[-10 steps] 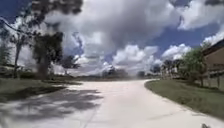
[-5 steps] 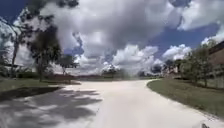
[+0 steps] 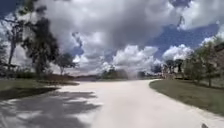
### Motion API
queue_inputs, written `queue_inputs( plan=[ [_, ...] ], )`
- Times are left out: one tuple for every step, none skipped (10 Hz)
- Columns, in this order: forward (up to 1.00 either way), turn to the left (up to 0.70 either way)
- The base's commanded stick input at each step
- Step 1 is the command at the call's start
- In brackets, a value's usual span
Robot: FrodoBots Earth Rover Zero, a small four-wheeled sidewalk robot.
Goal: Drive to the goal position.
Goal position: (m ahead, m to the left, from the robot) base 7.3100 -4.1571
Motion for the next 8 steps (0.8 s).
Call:
queue_inputs(
  plan=[
    [0.85,0.00],
    [0.85,0.00],
    [0.85,0.00],
    [0.85,0.00],
    [0.85,0.00],
    [0.85,0.00],
    [0.85,0.00],
    [0.85,0.00]
  ],
)
